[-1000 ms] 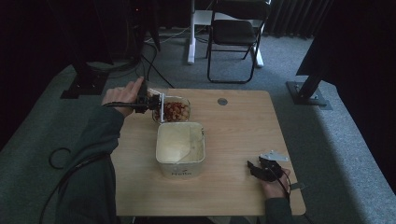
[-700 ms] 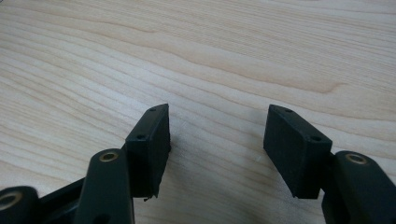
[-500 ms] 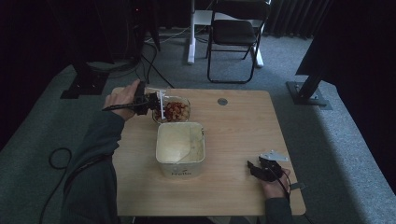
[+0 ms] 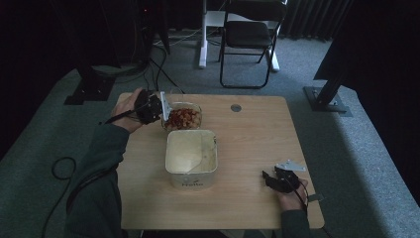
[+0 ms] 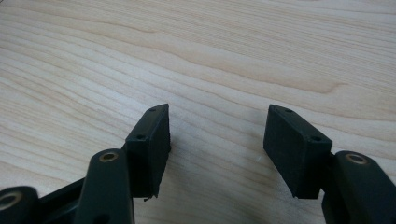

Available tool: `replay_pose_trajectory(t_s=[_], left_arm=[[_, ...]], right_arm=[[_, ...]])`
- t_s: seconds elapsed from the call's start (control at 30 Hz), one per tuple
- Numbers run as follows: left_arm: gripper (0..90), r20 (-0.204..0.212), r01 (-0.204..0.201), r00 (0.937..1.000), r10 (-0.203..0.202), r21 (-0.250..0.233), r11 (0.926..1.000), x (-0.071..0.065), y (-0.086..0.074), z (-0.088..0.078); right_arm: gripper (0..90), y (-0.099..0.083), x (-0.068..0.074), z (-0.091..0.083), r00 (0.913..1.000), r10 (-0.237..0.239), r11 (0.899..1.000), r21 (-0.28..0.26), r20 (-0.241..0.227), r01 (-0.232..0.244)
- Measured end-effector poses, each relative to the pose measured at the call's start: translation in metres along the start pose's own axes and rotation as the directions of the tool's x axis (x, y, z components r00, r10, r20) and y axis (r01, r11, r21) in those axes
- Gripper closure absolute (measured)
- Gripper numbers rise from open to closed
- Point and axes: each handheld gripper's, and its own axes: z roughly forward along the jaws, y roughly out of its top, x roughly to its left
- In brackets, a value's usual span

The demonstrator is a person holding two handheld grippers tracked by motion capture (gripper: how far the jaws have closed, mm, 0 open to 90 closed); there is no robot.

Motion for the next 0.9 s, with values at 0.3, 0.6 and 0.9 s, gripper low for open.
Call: replay_pose_trajectory(t_s=[0.3,0.6,0.9], left_arm=[[42.5,0.173,0.219,0.9631,-0.206,-0.055,0.9743,0.0,-0.01,-0.005],[42.1,0.374,0.425,0.8498,-0.371,-0.07,0.9026,-0.006,-0.017,-0.012],[41.8,0.526,0.527,0.7437,-0.413,-0.081,0.846,-0.014,-0.016,-0.023]], right_arm=[[40.6,0.0,0.0,0.0,1.0,0.003,1.0,0.0,0.002,-0.003],[40.5,0.0,0.0,0.0,1.0,0.004,1.0,0.0,0.003,-0.004],[40.5,0.0,0.0,0.0,1.0,0.006,1.0,-0.001,0.006,-0.006]])
